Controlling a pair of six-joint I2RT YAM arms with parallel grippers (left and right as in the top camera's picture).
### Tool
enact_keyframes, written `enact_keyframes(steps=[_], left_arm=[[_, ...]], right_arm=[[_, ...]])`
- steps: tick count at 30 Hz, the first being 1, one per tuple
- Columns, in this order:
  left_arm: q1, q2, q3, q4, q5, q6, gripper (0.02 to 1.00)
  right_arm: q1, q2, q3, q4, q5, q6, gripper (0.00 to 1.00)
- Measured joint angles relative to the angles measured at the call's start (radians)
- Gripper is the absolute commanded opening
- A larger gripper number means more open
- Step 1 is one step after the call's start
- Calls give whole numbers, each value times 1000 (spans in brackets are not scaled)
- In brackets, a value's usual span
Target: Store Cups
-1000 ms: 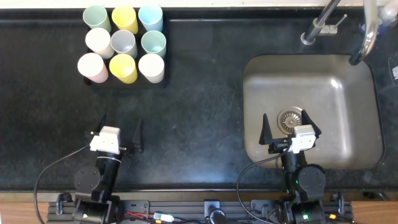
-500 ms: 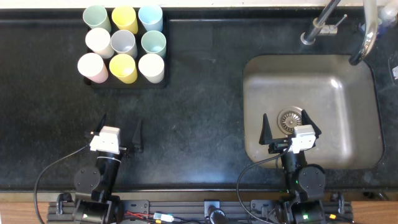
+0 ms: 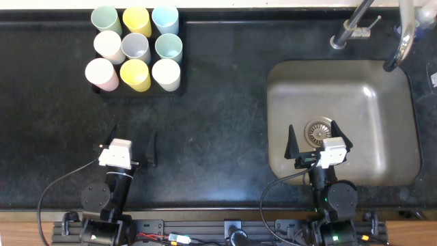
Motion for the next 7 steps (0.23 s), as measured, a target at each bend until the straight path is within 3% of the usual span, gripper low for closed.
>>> enact_keyframes(steps=[7], left_arm=[[0,0,0,0,0,0,1000]], right_arm=[[0,0,0,1,0,0,993]])
